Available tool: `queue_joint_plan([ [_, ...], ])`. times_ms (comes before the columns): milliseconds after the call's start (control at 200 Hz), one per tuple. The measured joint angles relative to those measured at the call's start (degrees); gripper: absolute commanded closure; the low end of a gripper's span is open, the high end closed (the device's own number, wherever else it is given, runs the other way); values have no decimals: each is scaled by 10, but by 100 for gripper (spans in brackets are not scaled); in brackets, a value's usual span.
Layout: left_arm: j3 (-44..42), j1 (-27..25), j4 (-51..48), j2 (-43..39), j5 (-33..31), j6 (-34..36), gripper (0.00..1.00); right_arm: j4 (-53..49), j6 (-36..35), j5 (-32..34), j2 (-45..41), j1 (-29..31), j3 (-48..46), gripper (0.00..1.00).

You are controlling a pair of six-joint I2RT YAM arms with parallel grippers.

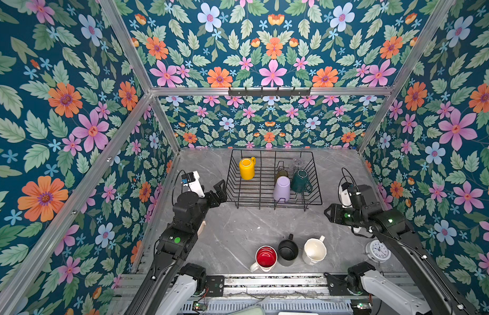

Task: Load the cups into the dish rack
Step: 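Move the right gripper toward the white mug near the robot, then close the right gripper on the white mug's rim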

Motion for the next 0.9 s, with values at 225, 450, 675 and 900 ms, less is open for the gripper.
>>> queue_joint_plan([
  [225, -12, 0, 19, 0, 12, -2, 0, -62, 84, 58, -3, 134, -11, 52],
  [450, -21, 0, 24, -6, 14, -4, 0, -92, 164, 106, 16, 239, -24, 53],
  [675, -21, 0, 28, -4, 14, -3, 0, -99, 219, 111, 9, 282, -58, 56],
  [900, -23, 0, 35, -6, 14, -3, 0, -83, 251, 101, -2, 308, -104, 59],
])
